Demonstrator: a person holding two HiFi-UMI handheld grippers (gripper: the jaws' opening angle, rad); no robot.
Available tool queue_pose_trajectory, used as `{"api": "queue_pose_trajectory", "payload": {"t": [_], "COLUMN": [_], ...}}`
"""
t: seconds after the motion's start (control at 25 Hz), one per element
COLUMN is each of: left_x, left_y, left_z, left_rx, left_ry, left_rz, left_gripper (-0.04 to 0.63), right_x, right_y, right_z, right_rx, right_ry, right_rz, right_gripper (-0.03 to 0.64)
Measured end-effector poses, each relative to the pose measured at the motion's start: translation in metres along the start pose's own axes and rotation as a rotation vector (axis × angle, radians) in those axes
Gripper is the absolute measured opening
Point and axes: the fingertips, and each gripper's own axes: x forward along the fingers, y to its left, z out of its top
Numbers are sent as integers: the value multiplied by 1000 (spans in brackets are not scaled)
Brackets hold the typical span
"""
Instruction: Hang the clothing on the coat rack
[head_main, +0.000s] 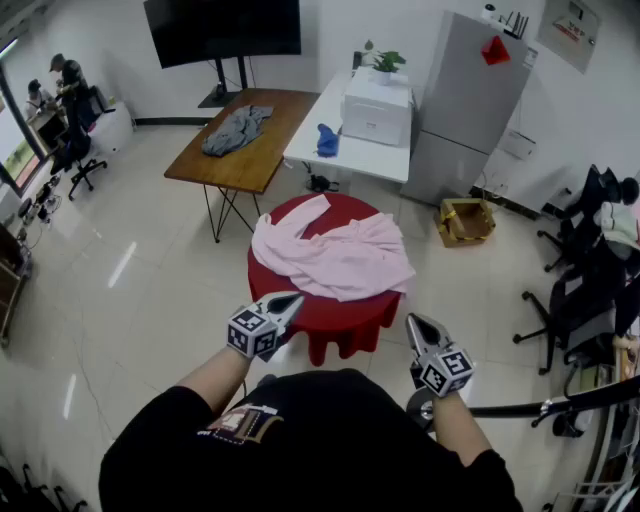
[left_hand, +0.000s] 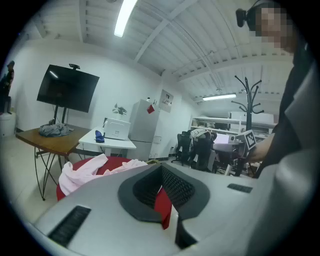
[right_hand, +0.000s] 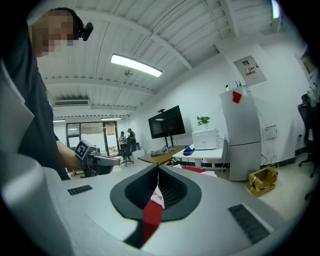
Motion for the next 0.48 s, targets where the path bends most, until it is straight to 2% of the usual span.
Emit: {"api": "queue_pose_trajectory", "payload": {"t": [0.12,0.24,0.32,0.48], "left_x": [11,17,14,12], "left_y": [-10,6,34,120], "left_z": [-4,4,11,28], "left_rx": [-24,-26,-27,-39], "left_ry": [4,4,3,6], "left_rz": [-7,10,30,87], "left_gripper": [0,0,0,0], "right_x": [-13,-5,13,66], "right_y": [-14,-23,-25,-25], "right_z": [-6,-7,-6,1], "right_rx": [5,22,30,44], "right_ry": [1,-9,-19,-29], "right_rz": [-24,-47,-62,-96], "right_gripper": [0,0,0,15]}}
